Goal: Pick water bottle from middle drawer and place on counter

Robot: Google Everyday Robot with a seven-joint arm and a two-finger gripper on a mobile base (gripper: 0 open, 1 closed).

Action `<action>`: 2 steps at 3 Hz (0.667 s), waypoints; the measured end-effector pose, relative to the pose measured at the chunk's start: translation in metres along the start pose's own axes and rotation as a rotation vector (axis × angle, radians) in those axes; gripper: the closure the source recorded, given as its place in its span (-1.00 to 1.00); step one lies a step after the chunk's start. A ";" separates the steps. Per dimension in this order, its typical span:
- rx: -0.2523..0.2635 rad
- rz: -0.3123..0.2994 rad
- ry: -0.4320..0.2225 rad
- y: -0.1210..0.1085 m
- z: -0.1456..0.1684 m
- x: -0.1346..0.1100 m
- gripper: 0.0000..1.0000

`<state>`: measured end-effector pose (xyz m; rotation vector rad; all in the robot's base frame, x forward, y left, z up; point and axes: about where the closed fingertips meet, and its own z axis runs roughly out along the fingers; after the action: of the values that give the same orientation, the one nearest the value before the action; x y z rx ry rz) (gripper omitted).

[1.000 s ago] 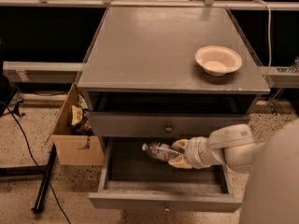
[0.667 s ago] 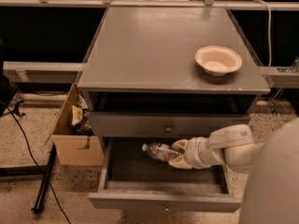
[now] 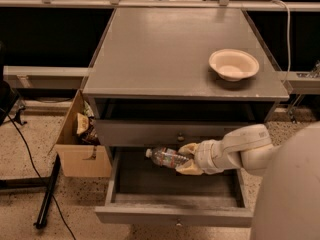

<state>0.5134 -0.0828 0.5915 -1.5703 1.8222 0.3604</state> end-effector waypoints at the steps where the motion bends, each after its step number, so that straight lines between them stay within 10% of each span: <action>1: -0.023 -0.006 0.002 0.002 -0.010 -0.021 1.00; 2: -0.030 0.000 0.010 0.004 -0.021 -0.045 1.00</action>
Offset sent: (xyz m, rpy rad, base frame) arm -0.0180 0.0427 0.0955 -0.0134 0.0402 -0.0228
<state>0.5043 -0.0608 0.6353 -1.5948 1.8325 0.3823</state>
